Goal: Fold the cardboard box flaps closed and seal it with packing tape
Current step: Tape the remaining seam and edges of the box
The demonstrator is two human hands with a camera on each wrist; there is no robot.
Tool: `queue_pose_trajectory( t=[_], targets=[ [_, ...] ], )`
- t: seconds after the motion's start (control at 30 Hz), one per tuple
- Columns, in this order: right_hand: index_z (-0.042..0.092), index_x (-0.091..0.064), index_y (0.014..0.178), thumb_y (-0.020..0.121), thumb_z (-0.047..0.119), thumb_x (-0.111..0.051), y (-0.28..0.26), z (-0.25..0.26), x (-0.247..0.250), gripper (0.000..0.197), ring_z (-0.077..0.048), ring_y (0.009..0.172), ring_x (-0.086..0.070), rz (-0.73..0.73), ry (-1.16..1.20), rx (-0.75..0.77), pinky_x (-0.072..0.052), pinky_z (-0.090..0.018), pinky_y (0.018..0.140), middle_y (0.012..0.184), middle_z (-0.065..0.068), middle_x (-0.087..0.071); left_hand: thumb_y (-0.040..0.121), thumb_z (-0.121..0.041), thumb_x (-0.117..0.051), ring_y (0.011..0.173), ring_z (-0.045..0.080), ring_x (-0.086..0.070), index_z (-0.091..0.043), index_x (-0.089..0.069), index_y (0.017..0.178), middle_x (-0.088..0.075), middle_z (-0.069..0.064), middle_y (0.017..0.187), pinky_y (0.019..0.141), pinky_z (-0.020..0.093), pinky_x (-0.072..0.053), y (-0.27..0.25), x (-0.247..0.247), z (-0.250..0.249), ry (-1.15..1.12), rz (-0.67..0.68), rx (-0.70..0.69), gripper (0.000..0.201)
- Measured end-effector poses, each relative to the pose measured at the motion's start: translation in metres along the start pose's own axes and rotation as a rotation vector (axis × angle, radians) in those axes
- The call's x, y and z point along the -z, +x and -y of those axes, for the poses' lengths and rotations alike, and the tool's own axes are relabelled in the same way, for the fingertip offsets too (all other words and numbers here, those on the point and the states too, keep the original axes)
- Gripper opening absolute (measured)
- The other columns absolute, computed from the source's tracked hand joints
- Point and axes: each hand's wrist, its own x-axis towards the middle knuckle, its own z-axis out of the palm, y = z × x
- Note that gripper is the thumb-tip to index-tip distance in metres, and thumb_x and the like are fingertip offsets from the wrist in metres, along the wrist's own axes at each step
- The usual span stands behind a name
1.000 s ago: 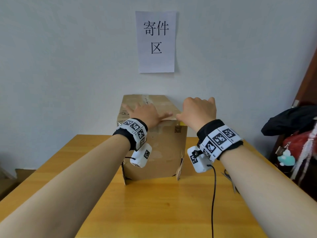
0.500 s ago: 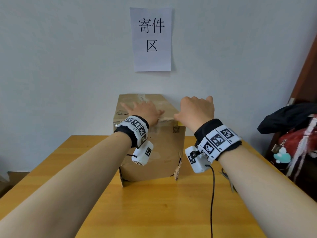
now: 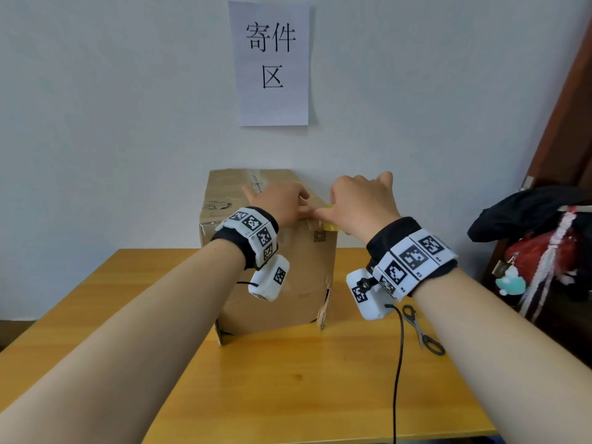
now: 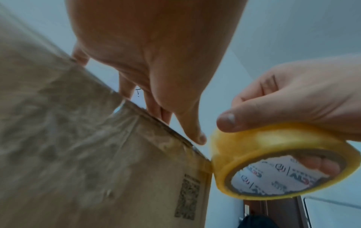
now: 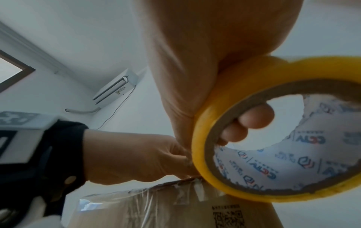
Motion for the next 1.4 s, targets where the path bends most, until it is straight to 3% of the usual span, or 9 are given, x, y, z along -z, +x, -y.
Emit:
queue_pose_trajectory(
  t=[0.13, 0.33, 0.47, 0.63, 0.87, 1.0, 1.13, 1.27, 1.4],
  targets=[
    [0.018, -0.061, 0.078, 0.082, 0.071, -0.057, -0.007, -0.006, 0.002, 0.053, -0.021, 0.070, -0.064, 0.108, 0.136, 0.000, -0.028, -0.043, 0.085, 0.059, 0.002, -0.063, 0.095, -0.054, -0.048, 0.118, 0.014, -0.056, -0.039, -0.059, 0.118, -0.066, -0.018, 0.117, 0.111, 0.064, -0.007, 0.002, -0.005, -0.008, 0.114, -0.020, 0.019, 0.030],
    [0.018, -0.060, 0.073, 0.086, 0.064, -0.056, -0.019, -0.019, 0.005, 0.047, -0.010, 0.062, -0.064, 0.312, 0.335, 0.024, -0.030, -0.042, 0.085, 0.056, -0.001, -0.070, 0.088, -0.067, -0.049, 0.117, 0.016, -0.056, -0.037, -0.060, 0.117, -0.066, -0.015, 0.116, 0.106, 0.062, -0.007, 0.001, -0.005, -0.005, 0.074, -0.008, 0.024, 0.043],
    [0.017, -0.064, 0.080, 0.091, 0.056, -0.054, -0.023, -0.028, 0.007, 0.042, -0.008, 0.053, -0.068, 0.355, 0.478, 0.046, -0.042, -0.046, 0.095, 0.057, 0.002, -0.071, 0.086, -0.069, -0.051, 0.117, 0.015, -0.055, -0.037, -0.059, 0.114, -0.066, -0.015, 0.114, 0.104, 0.062, -0.009, 0.002, -0.008, -0.001, 0.024, -0.014, 0.027, 0.043],
    [0.013, -0.068, 0.083, 0.095, 0.049, -0.054, -0.027, -0.035, 0.017, 0.040, -0.011, 0.053, -0.068, 0.273, 0.497, 0.101, -0.026, -0.038, 0.110, 0.056, 0.002, -0.070, 0.085, -0.068, -0.053, 0.110, 0.013, -0.059, -0.038, -0.059, 0.111, -0.067, -0.017, 0.109, 0.107, 0.062, -0.011, 0.002, -0.011, 0.002, -0.026, -0.031, 0.047, 0.040],
    [0.020, -0.065, 0.070, 0.090, 0.057, -0.055, -0.017, -0.032, 0.023, 0.044, -0.008, 0.047, -0.063, 0.189, 0.361, 0.115, -0.026, -0.035, 0.095, 0.051, 0.003, -0.068, 0.082, -0.075, -0.051, 0.114, 0.013, -0.058, -0.037, -0.060, 0.112, -0.067, -0.018, 0.108, 0.104, 0.073, 0.015, -0.002, -0.009, 0.003, -0.066, -0.018, 0.058, 0.049],
    [0.024, -0.065, 0.073, 0.088, 0.061, -0.054, -0.013, -0.032, 0.028, 0.042, -0.010, 0.049, -0.064, 0.168, 0.236, 0.113, -0.028, -0.035, 0.093, 0.048, 0.004, -0.066, 0.082, -0.075, -0.052, 0.112, 0.014, -0.060, -0.037, -0.060, 0.109, -0.067, -0.017, 0.106, 0.105, 0.075, 0.012, -0.005, -0.007, 0.002, -0.053, -0.010, 0.061, 0.047],
    [0.027, -0.063, 0.089, 0.087, 0.059, -0.056, -0.009, -0.051, 0.026, 0.033, -0.012, 0.052, -0.064, 0.130, 0.140, 0.035, -0.030, -0.037, 0.089, 0.046, 0.005, -0.065, 0.082, -0.077, -0.052, 0.111, 0.018, -0.060, -0.036, -0.059, 0.107, -0.067, -0.016, 0.104, 0.107, 0.075, 0.010, -0.006, -0.005, 0.000, -0.045, -0.008, 0.076, 0.048],
    [0.030, -0.057, 0.081, 0.085, 0.058, -0.056, -0.001, -0.066, 0.011, 0.028, -0.012, 0.051, -0.065, 0.156, 0.110, -0.036, -0.032, -0.041, 0.090, 0.044, 0.007, -0.063, 0.081, -0.076, -0.053, 0.112, 0.018, -0.061, -0.036, -0.060, 0.106, -0.067, -0.016, 0.103, 0.106, 0.076, 0.010, -0.007, -0.004, -0.001, -0.045, 0.002, 0.089, 0.048],
    [0.023, -0.065, 0.074, 0.085, 0.054, -0.056, 0.005, -0.072, -0.007, 0.034, -0.014, 0.052, -0.066, 0.169, 0.104, -0.082, -0.030, -0.041, 0.086, 0.045, 0.006, -0.064, 0.081, -0.075, -0.055, 0.114, 0.018, -0.059, -0.037, -0.060, 0.103, -0.067, -0.017, 0.105, 0.107, 0.076, 0.006, -0.003, -0.001, -0.002, -0.053, 0.026, 0.107, 0.043]
  ],
)
